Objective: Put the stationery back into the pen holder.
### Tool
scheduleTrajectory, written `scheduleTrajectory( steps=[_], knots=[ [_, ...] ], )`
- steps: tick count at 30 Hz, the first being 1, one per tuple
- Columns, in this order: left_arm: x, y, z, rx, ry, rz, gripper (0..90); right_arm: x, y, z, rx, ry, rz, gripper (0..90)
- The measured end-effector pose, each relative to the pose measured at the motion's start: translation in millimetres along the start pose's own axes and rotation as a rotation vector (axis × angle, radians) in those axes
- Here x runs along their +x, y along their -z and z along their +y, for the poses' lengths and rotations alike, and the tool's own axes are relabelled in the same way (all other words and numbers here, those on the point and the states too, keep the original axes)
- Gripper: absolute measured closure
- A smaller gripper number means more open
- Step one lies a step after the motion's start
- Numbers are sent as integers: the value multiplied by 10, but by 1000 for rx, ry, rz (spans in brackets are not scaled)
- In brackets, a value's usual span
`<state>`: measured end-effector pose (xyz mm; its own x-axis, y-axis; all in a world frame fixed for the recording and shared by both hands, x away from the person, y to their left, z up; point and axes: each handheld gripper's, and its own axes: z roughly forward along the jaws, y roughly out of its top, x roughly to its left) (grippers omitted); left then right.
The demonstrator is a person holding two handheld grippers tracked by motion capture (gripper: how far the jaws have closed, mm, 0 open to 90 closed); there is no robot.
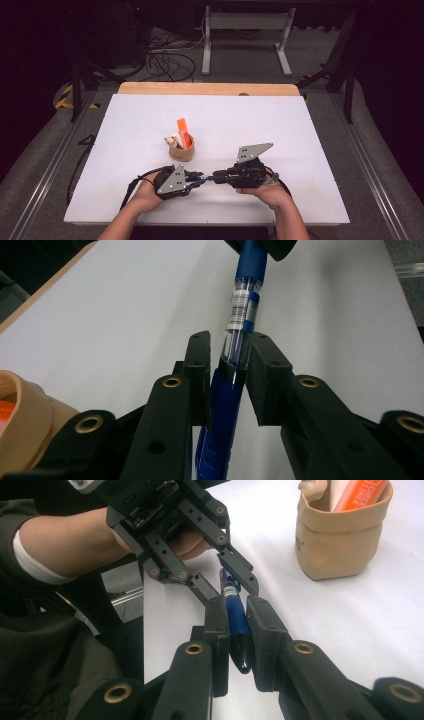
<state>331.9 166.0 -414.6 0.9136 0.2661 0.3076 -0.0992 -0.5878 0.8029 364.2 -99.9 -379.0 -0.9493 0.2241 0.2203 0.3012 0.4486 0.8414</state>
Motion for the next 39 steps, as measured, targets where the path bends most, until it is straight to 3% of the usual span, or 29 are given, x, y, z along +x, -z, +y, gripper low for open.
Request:
scheduleTrajectory(
  steps=[14, 20, 28, 37, 39],
  knots=[
    [-53, 3, 72, -13, -26, 2, 735, 181, -178, 138, 77, 33, -84, 808],
    [-52, 14, 82, -15, -29, 17, 739, 207, -218, 161, 68, 30, -97, 808],
    [-65, 26, 93, -17, -44, 11, 772, 187, -205, 158, 38, -1, -70, 802],
    [-22, 72, 98, -83, 31, -9, 787, 127, -164, 137, -58, -61, 6, 723],
    [-9, 93, 100, -105, 49, -10, 788, 119, -164, 134, -63, -65, 5, 698]
  ],
)
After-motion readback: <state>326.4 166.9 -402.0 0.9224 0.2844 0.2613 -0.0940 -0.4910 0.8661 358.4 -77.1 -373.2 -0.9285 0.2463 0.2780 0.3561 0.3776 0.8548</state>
